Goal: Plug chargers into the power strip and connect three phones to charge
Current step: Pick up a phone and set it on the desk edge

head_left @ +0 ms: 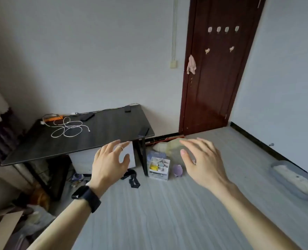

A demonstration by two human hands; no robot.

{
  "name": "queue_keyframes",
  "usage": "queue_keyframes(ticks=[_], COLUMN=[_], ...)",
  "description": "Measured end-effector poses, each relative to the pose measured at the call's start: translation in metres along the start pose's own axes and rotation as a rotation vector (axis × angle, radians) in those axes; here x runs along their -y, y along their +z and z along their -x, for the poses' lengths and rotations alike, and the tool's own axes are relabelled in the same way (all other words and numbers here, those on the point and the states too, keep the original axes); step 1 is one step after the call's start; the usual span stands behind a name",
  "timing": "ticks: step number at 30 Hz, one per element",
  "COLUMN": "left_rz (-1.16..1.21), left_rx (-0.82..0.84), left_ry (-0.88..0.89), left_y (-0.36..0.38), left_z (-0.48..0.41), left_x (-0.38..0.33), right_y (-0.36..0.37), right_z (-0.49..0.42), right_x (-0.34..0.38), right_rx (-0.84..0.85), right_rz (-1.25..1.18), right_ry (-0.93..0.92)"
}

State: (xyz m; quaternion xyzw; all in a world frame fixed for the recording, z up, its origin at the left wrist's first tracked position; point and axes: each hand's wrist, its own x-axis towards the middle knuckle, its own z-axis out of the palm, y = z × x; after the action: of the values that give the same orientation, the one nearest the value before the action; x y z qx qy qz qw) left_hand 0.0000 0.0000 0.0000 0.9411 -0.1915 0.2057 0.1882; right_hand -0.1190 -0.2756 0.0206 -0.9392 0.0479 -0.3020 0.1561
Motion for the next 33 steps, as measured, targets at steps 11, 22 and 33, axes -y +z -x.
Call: queue_keyframes(ticks=[11,22,33], left_rz=[-0.029,-0.051,-0.151], left_rx=[0.228,0.391,0.508], left_ry=[-0.147,-0.281,-0.436], left_y=[0.075,0.166,0.231], left_z=[-0.023,-0.096,-0.202], left_x=[0.121,0.17,0.206], right_y=[0.169,0.291,0.391], right_z=[-0.003,-0.089,-0.214], right_x=[0.016,-0.021,-0.085], right_rx=[0.302,0.566,0.768], right_rz=[-0.066,-0.105,-0.249], right_ry=[0.128,0.136,0.159])
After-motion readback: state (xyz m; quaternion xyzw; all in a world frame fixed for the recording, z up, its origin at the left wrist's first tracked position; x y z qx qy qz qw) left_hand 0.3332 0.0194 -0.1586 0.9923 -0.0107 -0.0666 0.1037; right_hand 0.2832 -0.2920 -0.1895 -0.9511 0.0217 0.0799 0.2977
